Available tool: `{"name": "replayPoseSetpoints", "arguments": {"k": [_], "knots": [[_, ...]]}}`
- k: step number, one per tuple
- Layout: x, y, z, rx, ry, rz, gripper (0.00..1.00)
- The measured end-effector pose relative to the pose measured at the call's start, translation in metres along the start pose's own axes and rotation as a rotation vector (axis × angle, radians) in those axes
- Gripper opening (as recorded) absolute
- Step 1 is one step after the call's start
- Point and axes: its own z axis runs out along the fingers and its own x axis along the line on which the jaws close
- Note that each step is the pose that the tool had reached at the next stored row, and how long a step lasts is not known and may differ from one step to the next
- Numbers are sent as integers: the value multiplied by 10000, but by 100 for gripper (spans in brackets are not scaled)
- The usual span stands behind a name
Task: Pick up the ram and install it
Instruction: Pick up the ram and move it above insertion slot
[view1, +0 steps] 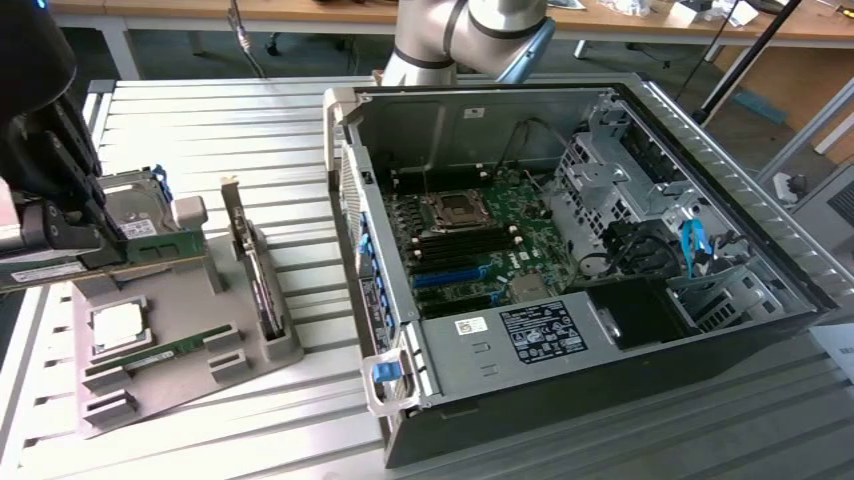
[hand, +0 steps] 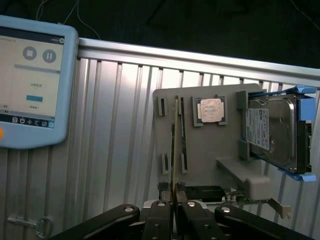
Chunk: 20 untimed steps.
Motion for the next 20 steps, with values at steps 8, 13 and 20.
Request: {"name": "replayPoseSetpoints", "arguments": {"k": [8, 13, 20], "knots": [[34, -272, 14, 0, 0, -2, 15], [46, -372, 19, 0, -1, -8, 15], [68, -554, 28, 0, -1, -21, 15]]}}
